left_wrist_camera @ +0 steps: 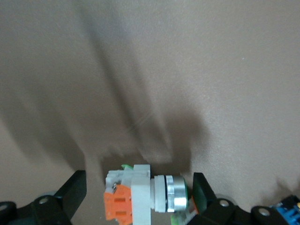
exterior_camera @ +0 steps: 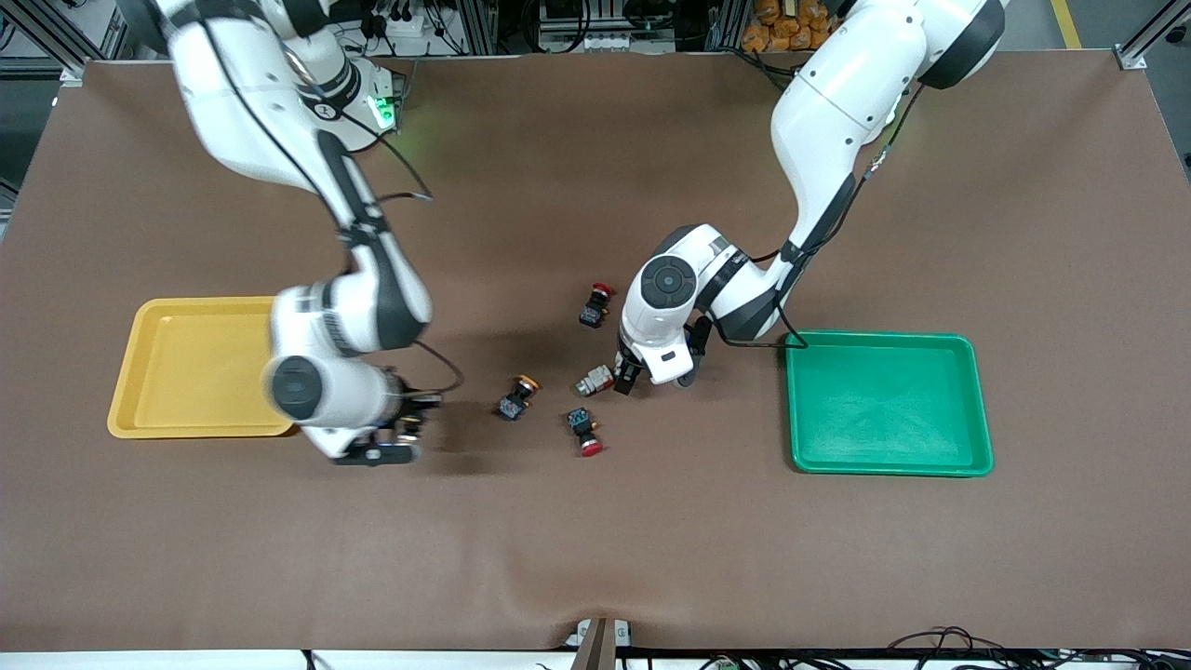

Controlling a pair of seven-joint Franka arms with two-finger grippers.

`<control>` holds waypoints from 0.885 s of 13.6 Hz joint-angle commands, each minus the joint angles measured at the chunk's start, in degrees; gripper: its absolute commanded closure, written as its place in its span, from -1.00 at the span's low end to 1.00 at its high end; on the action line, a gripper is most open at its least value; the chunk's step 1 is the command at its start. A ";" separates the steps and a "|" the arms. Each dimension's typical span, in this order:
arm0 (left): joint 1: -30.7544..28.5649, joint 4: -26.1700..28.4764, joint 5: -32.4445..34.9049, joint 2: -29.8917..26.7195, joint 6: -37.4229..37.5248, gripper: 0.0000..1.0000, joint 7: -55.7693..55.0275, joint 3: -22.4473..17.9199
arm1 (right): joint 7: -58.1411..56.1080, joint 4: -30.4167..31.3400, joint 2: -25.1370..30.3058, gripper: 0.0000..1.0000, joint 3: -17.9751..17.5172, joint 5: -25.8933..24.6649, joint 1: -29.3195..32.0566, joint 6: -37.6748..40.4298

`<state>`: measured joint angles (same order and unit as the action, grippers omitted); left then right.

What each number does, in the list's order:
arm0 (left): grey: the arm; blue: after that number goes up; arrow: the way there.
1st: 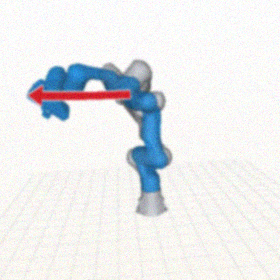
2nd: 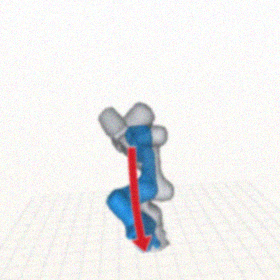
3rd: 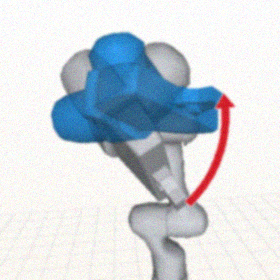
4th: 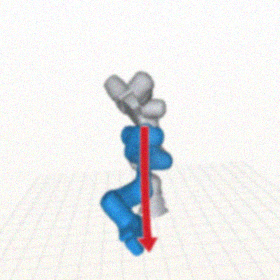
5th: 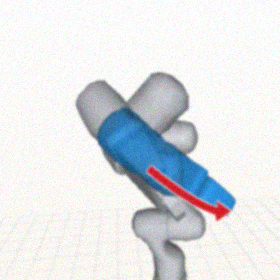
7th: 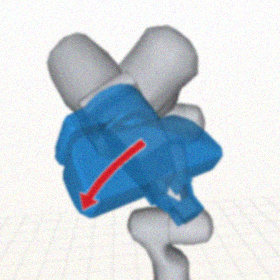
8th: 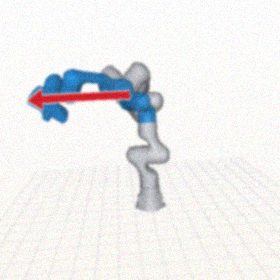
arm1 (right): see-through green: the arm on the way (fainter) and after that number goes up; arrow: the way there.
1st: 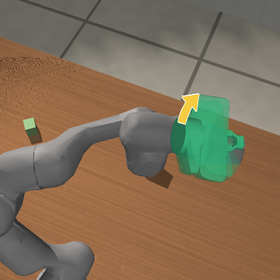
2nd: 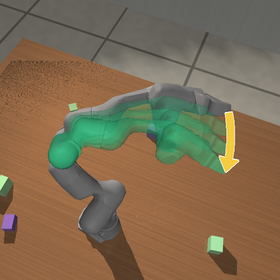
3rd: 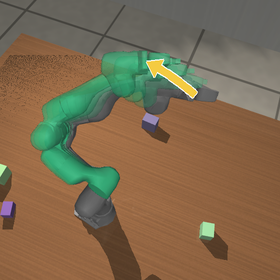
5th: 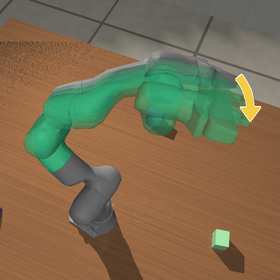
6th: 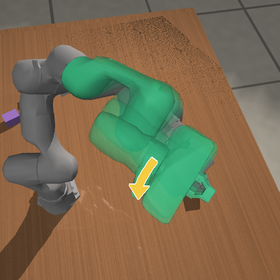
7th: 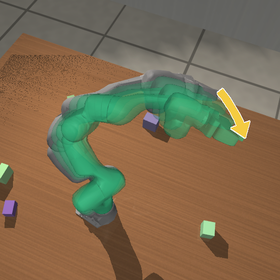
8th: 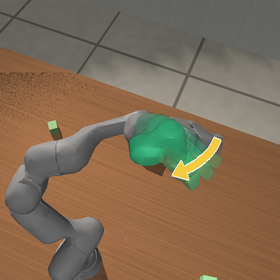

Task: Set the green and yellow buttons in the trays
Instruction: 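Grasp the yellow button with the right gripper while the left gripper grasps green button, then lower the yellow button into the yellow tray and open the right gripper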

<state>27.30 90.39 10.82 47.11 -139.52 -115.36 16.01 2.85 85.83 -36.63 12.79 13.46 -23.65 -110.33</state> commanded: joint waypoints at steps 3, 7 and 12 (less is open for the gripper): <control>1.35 -1.27 1.48 1.23 -2.16 -1.00 -2.59 -0.98 | -19.15 2.14 4.47 1.00 10.83 -2.12 3.52 9.43; 1.35 -1.18 1.66 1.23 -2.16 -0.22 -2.32 -1.07 | -34.11 2.23 2.89 1.00 13.49 -2.03 13.35 8.64; 0.39 -1.27 2.88 -1.67 1.51 0.93 -1.71 -2.04 | -39.59 2.59 0.42 -0.99 13.23 -1.68 16.98 8.46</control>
<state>27.81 89.38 11.30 47.32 -140.55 -115.88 14.85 -36.63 88.38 -36.08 26.91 12.04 -5.47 -101.63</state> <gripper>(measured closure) 0.344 0.590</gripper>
